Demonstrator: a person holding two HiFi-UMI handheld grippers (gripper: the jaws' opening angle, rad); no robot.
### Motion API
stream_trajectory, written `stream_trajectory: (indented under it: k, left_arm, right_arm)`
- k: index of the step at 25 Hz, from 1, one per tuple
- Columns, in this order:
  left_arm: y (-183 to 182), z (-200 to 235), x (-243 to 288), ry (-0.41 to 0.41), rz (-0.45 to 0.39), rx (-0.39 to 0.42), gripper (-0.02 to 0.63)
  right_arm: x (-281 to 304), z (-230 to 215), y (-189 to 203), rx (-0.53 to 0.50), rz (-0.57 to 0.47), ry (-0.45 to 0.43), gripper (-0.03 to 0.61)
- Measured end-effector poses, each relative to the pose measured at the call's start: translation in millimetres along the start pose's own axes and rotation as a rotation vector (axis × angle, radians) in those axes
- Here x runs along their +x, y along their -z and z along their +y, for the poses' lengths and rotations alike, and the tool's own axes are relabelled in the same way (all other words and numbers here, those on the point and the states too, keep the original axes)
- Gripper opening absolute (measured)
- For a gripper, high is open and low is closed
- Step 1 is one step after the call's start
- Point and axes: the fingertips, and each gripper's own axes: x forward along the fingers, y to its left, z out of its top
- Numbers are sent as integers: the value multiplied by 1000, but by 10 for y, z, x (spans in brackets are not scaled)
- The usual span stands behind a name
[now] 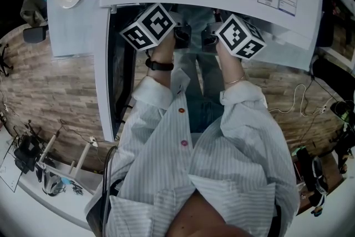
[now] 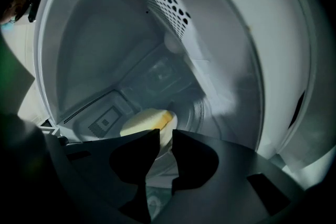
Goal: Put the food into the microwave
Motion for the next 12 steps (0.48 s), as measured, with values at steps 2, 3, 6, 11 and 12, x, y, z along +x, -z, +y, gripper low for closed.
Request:
stream_trajectory:
  k: [2,3,6,11,12]
  left_arm:
    - [3,3,1,-7,2,12,62]
    - [2,6,-1,-9,3,18,63]
    - [1,23,-20,-22,7,30,63]
    - [30,44,-37,-42,26,56,63]
    - [27,47,-41,-43,24,55,63]
  right_arm:
    - [-1,-5,5,-12,4,8,75]
    - [-3,-5,6,-14,5,11,75]
    - [-14,-3,11,-14,5,16,75]
    - [-27,-29,13,-8,1,32,75]
    - [-30,-32,11,-7,-1,37,77]
